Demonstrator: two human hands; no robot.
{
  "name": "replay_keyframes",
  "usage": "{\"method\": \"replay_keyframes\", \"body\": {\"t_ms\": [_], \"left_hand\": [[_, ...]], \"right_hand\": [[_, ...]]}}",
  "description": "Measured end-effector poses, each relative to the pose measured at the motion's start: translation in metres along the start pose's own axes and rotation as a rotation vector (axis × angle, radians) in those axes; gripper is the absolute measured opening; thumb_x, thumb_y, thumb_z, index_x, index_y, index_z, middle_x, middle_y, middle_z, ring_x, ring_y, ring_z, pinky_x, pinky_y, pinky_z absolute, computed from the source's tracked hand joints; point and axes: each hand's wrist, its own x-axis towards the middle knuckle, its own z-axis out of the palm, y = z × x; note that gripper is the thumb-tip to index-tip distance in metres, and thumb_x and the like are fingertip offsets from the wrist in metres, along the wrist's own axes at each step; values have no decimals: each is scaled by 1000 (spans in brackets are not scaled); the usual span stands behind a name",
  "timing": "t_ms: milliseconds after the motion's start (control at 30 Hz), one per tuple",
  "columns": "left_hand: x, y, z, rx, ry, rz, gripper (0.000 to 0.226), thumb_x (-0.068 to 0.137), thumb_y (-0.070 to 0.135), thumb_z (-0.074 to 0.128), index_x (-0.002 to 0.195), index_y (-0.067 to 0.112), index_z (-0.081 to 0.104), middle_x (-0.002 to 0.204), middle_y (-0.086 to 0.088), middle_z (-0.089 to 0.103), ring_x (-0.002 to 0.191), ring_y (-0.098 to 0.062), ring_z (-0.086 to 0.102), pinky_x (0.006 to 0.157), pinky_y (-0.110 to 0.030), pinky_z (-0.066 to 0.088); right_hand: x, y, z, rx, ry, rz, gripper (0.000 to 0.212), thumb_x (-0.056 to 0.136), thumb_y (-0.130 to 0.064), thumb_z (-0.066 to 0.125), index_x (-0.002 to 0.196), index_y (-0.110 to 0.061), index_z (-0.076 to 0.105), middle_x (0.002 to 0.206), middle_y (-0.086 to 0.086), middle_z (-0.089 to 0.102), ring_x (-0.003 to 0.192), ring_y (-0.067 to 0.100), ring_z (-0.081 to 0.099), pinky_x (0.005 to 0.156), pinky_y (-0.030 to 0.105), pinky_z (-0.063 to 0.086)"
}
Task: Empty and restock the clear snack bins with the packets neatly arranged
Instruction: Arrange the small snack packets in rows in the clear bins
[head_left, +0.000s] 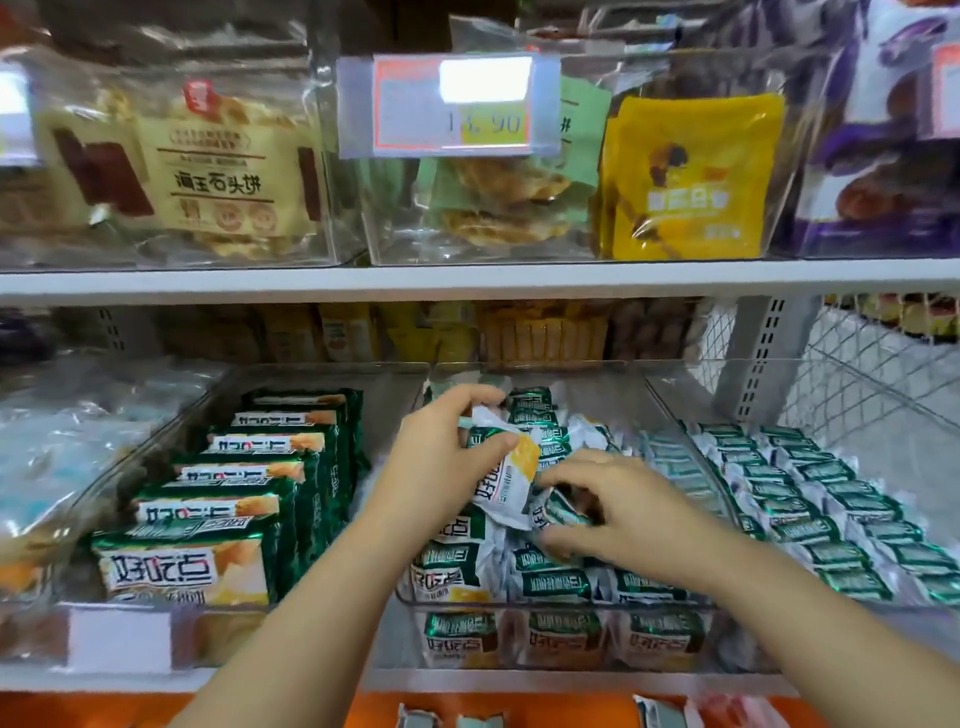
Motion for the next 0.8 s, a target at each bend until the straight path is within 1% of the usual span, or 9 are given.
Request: {"method": "replay_keyframes", "body": {"t_ms": [67, 100, 200, 300, 367, 467, 567, 667, 800], "left_hand": [[4, 0, -1, -8, 24, -13, 34, 83, 37, 71, 113, 39, 56, 99, 17, 57, 85, -16, 60, 66, -23, 47], [5, 0, -1, -9, 30, -14, 38, 81, 38, 72, 115, 38, 55, 98, 16, 57, 81, -15, 60, 62, -22, 45], [6, 2, -1, -29, 40, 9, 44, 79, 37, 75, 116, 36, 52, 94, 18, 51, 75, -10, 55, 58, -19, 42], [4, 6, -3, -46, 43, 58, 43, 78, 34, 76, 112, 36, 51, 93, 19, 49, 72, -5, 50, 57, -10, 41], [2, 8, -3, -57, 20, 88, 41, 77, 32, 77, 108, 38, 52, 92, 16, 50, 69, -6, 48, 60, -11, 41], [-2, 11, 0, -67, -49, 132, 39, 76, 28, 78, 104, 40, 54, 93, 13, 55, 72, -8, 51, 65, -13, 42], [-6, 12, 6, -28, -118, 159, 38, 78, 27, 77, 105, 41, 54, 94, 19, 55, 80, 3, 53, 68, -1, 37], [-9, 16, 17, -1, -193, 194, 39, 80, 28, 75, 107, 43, 51, 95, 24, 51, 82, 10, 51, 68, 4, 34], [-13, 23, 36, 67, -324, 254, 40, 82, 29, 73, 116, 40, 55, 94, 26, 49, 77, 16, 47, 70, 3, 34]], "right_hand": [[-2, 1, 0, -40, -40, 67, 77, 76, -50, 72, 141, -41, 30, 118, -20, 41, 105, 3, 45, 87, 21, 40], [-4, 1, 1, -31, -28, 100, 78, 76, -45, 75, 139, -41, 29, 115, -20, 41, 102, 5, 47, 84, 24, 42], [-3, 5, 1, 69, 65, 124, 46, 79, -27, 75, 111, -34, 43, 96, -14, 51, 80, 6, 51, 72, 28, 46], [1, 8, 2, 57, 164, 66, 23, 82, -21, 72, 97, -27, 56, 86, -16, 53, 72, -2, 46, 64, 19, 37], [3, 10, 6, 5, 174, 34, 17, 83, -26, 71, 99, -26, 65, 84, -17, 56, 81, 3, 43, 72, 24, 37], [4, 14, 8, 3, 98, 39, 21, 84, -28, 71, 105, -26, 71, 102, -12, 67, 97, 9, 47, 90, 31, 41], [-1, 18, -16, 48, 115, 81, 22, 87, -25, 68, 109, -24, 71, 108, -13, 64, 99, 4, 53, 93, 22, 40], [-5, 24, -41, -154, 123, 97, 25, 90, -28, 63, 115, -32, 67, 120, -14, 62, 114, 8, 52, 103, 28, 35], [-11, 29, -43, -352, -60, 197, 40, 89, -39, 60, 129, -40, 53, 127, -12, 59, 127, 13, 42, 114, 36, 16]]}}
